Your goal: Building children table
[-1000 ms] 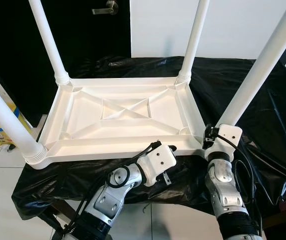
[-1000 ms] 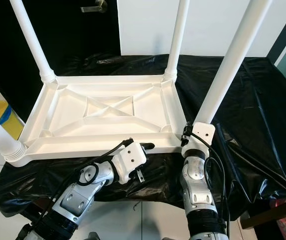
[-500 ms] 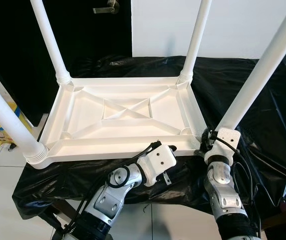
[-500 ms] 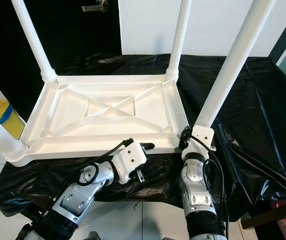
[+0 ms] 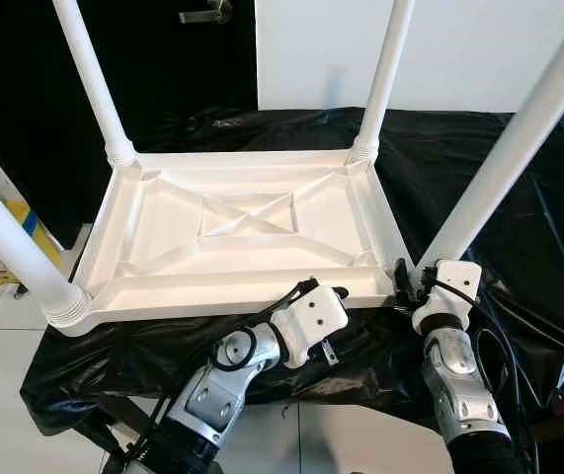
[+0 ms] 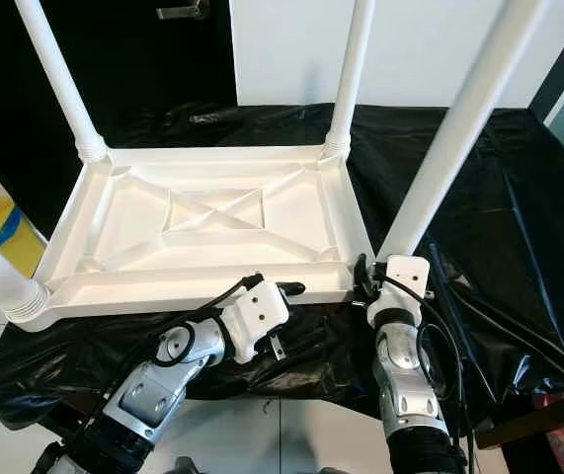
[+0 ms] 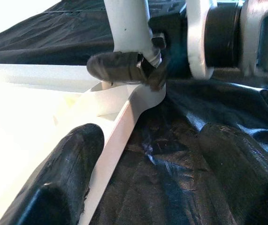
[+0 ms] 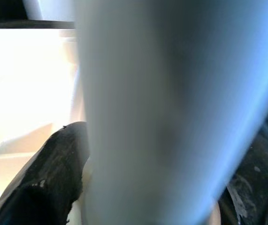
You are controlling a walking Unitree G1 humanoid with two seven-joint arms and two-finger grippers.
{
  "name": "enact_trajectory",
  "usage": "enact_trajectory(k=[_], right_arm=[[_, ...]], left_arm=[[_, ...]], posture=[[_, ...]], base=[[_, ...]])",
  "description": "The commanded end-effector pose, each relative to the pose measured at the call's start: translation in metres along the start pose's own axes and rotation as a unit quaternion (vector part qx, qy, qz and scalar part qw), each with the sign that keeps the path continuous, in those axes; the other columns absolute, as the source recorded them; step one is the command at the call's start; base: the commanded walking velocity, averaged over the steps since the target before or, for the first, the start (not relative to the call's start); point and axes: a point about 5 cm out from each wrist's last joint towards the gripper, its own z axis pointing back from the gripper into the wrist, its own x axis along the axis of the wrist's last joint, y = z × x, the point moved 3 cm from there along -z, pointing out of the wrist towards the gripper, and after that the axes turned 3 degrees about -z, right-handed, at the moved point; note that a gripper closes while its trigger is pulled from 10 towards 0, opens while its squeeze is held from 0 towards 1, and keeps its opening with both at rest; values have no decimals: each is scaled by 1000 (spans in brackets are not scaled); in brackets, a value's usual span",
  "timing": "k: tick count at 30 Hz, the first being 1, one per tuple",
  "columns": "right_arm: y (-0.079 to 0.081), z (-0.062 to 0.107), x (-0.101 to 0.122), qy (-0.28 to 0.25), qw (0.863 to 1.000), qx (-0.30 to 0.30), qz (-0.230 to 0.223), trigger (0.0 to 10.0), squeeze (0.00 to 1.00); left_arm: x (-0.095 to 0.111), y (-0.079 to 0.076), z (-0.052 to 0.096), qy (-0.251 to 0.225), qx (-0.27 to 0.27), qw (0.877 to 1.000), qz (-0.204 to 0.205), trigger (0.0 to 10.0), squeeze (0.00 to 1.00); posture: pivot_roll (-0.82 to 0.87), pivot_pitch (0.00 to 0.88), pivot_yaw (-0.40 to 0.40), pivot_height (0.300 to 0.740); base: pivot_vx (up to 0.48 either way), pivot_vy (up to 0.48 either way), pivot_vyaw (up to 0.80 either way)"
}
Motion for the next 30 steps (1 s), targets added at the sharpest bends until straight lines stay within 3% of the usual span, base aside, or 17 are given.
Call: enact_trajectory(k=[1, 5, 7, 11, 18, 19, 20, 21, 30], right_arm=[[-3, 1, 5, -15, 1000, 27, -3, 10000, 0], [-6, -1, 12, -25, 997, 71, 10, 10000, 0], [-5, -5, 17, -26, 991, 127, 30, 10000, 0], [-4, -8, 20, -22, 981, 182, 59, 10000, 0], [-2, -14, 18, -8, 972, 222, 77, 10000, 0], [-1, -14, 17, -6, 970, 229, 77, 8667, 0], [-1, -14, 17, -6, 970, 229, 77, 8667, 0], [0, -13, 15, -1, 969, 235, 77, 0, 0], [-2, -10, 6, 13, 966, 247, 69, 0, 0]], left_arm=[[-2, 3, -2, 7, 22, 1000, -4, 10000, 0], [-2, 3, -2, 7, 21, 1000, -4, 10000, 0], [-2, 2, -2, 7, 19, 1000, -5, 10000, 0], [-2, 2, -2, 6, 17, 1000, -6, 10000, 0], [-2, 2, -2, 5, 16, 1000, -7, 10000, 0], [-2, 2, -2, 6, 16, 1000, -7, 10000, 0], [-2, 2, -2, 6, 16, 1000, -7, 10000, 0], [-2, 2, -2, 6, 17, 1000, -8, 10000, 0], [-2, 3, -1, 7, 17, 1000, -10, 10000, 0]], posture=[[-36, 29, -36, 740], [-37, 29, -33, 740], [-40, 27, -32, 740], [-39, 24, -31, 740], [-33, 19, -30, 740], [-32, 18, -30, 740], [-32, 18, -30, 740], [-28, 15, -32, 740], [-31, 7, -24, 740]], base=[[0, 0, 0], [0, 0, 0], [0, 0, 0], [0, 0, 0], [0, 0, 0], [0, 0, 0], [0, 0, 0], [0, 0, 0], [0, 0, 0]])
